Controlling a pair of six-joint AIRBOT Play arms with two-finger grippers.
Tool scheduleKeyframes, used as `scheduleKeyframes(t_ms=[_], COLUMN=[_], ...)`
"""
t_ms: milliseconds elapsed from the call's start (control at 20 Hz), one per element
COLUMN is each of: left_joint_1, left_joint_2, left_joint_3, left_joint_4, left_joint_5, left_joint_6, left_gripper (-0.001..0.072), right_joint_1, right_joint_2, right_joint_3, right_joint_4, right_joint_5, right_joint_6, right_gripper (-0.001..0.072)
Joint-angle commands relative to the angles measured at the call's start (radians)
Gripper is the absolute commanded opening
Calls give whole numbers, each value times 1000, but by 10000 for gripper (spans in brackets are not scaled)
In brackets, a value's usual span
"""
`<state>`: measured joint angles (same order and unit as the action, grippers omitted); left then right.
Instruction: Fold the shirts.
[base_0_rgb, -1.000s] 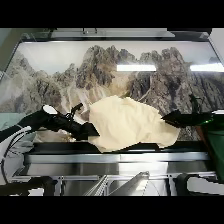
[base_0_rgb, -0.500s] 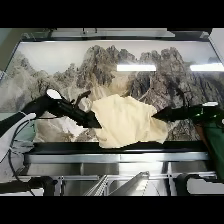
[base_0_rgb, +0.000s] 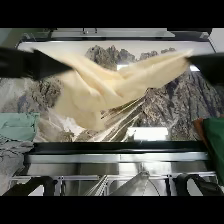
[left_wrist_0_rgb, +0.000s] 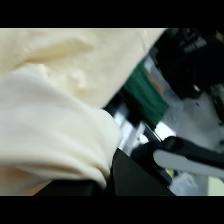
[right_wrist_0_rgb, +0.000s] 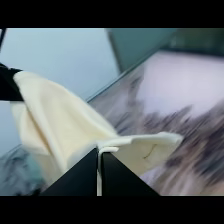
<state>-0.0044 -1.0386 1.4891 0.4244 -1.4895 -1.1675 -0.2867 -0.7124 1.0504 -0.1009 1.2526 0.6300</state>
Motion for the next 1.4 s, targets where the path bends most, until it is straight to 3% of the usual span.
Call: scheduleKeyframes(t_ms=[0, 150, 400, 450, 500, 650, 700, 750, 800, 950, 1050, 1200, 1350], left_joint_1=[88, 86, -7, -17, -21, 11, 42, 80, 116, 200, 216, 167, 80], left_joint_2=[133, 42, -302, -370, -441, -597, -632, -658, -673, -678, -623, -489, -334], left_joint_3=[148, 174, 174, 175, 175, 176, 176, 175, 175, 143, 16, -282, -642], left_joint_4=[81, 130, 135, 135, 135, 133, 134, 134, 135, 134, 169, 334, 383], left_joint_5=[153, 102, 53, 68, 91, 118, 94, 41, -33, -227, -195, -176, 0], left_joint_6=[-53, -89, -16, -8, -8, -8, -14, -43, -74, -155, -156, -154, -154], left_gripper=[26, 26, 29, 105, 288, 288, 288, 289, 290, 290, 290, 290, 290], right_joint_1=[2, 2, 18, 32, 49, 80, 73, 54, 32, -53, -91, -98, -103], right_joint_2=[320, 304, -41, -121, -196, -438, -511, -575, -617, -655, -666, -740, -857], right_joint_3=[78, 77, 1, -34, -68, -132, -132, -132, -132, -125, -95, -30, 68], right_joint_4=[-152, -168, -178, -185, -190, -256, -278, -282, -282, -324, -418, -601, -622], right_joint_5=[-404, -374, -186, -179, -182, -264, -273, -263, -243, -227, -231, -278, -279], right_joint_6=[-16, 27, 148, 157, 156, 158, 175, 180, 180, 179, 203, 322, 345], right_gripper=[20, 20, 20, 19, 20, 22, 189, 594, 707, 707, 698, 698, 698])
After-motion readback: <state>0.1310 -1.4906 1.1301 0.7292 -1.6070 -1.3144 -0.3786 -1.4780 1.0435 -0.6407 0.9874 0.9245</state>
